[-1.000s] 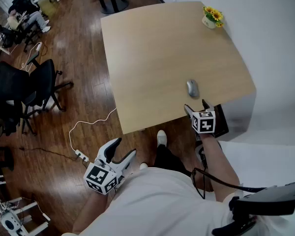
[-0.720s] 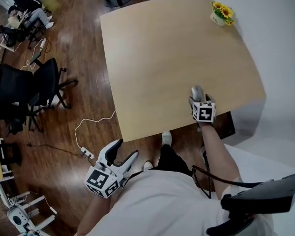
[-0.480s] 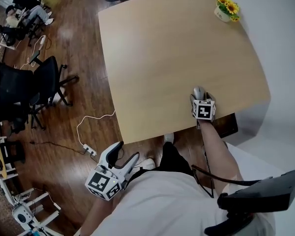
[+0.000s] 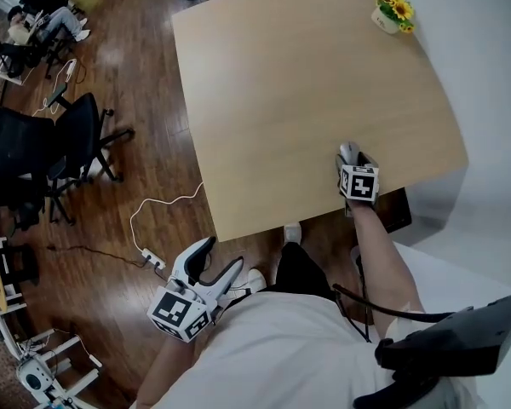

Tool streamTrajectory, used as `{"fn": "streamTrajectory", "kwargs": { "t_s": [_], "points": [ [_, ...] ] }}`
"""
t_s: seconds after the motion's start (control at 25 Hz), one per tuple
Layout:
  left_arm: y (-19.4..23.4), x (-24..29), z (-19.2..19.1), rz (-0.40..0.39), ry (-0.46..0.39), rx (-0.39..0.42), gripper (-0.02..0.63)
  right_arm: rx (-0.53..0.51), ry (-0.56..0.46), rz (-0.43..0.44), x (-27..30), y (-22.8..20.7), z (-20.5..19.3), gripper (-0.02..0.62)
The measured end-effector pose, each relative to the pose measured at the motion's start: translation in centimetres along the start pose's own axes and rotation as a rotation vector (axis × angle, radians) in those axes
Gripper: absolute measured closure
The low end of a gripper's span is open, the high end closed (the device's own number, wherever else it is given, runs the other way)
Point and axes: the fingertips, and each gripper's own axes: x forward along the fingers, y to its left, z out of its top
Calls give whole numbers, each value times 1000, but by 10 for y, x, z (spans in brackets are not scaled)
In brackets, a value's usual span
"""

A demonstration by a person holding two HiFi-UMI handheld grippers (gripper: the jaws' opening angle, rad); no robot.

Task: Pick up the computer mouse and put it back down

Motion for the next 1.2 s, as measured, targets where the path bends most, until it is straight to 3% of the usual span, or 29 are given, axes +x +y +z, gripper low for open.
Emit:
{"fn": "streamTrajectory", "kwargs": {
  "t_s": [0.36, 0.76, 0.96, 1.2],
  "points": [
    [-17, -67, -19, -82, -100, 62, 344, -41, -172, 74, -177, 70, 28, 299],
    [-43, -140, -60, -154, -145, 102, 328, -145, -265, 148, -371, 163, -20, 298],
    [-54, -162, -65, -176, -173, 134, 328, -173, -282, 172, -427, 195, -49, 298],
    [-64, -177, -62, -203, -199, 150, 327, -160, -307, 151, -448, 197, -59, 299]
  ]
}}
